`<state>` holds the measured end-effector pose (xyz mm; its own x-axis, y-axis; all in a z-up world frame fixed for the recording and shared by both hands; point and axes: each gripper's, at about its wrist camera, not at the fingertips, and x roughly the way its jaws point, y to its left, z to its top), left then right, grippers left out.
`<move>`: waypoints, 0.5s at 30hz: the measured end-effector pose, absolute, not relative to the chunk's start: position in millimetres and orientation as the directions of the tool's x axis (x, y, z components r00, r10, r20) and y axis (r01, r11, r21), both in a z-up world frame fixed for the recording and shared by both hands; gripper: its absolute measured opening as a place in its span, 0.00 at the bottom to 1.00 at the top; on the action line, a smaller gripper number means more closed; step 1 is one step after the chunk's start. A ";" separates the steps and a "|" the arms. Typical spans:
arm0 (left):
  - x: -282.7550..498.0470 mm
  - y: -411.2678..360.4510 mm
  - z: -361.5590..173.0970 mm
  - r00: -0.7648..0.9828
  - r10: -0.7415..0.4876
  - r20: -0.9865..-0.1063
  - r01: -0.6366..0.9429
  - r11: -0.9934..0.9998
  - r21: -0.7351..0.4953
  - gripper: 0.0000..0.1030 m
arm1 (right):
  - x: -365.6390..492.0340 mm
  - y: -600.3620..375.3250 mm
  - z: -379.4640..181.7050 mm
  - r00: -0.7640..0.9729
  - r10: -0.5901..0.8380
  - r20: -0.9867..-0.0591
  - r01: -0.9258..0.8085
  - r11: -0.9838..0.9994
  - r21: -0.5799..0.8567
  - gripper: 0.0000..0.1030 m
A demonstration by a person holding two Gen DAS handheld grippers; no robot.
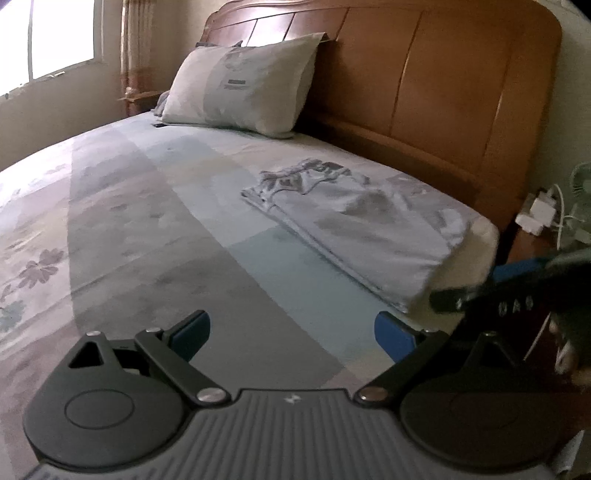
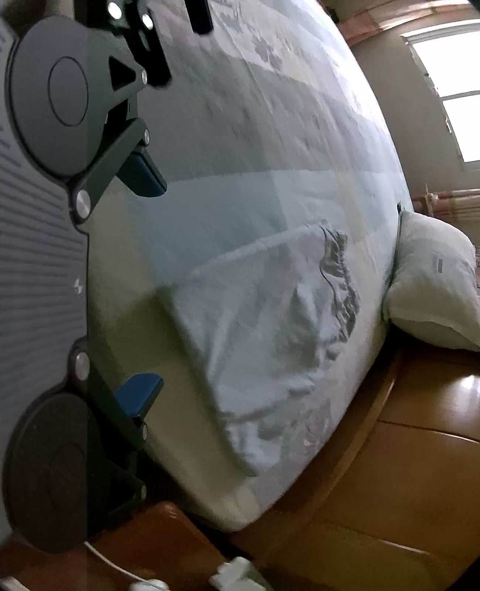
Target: Fold clothes
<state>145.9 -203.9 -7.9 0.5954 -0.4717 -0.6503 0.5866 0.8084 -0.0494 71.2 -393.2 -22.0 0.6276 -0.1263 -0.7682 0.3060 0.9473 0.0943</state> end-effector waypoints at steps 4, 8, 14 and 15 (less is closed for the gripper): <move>140.4 -204.7 -7.9 0.578 -0.484 -0.657 0.593 0.802 -0.069 0.93 | 52.8 -379.8 -28.4 0.625 -0.094 -0.775 0.302 0.945 0.129 1.00; 136.2 -206.3 -8.1 0.557 -0.501 -0.663 0.604 0.792 -0.091 0.93 | 40.0 -371.8 -31.5 0.611 -0.082 -0.788 0.306 0.942 0.139 1.00; 129.4 -208.4 -4.8 0.550 -0.512 -0.659 0.615 0.783 -0.096 0.93 | 28.1 -369.1 -24.3 0.617 -0.120 -0.778 0.311 0.945 0.101 1.00; 128.0 -208.1 -3.9 0.550 -0.513 -0.659 0.616 0.782 -0.095 0.93 | 26.4 -369.7 -23.0 0.620 -0.123 -0.775 0.314 0.944 0.101 1.00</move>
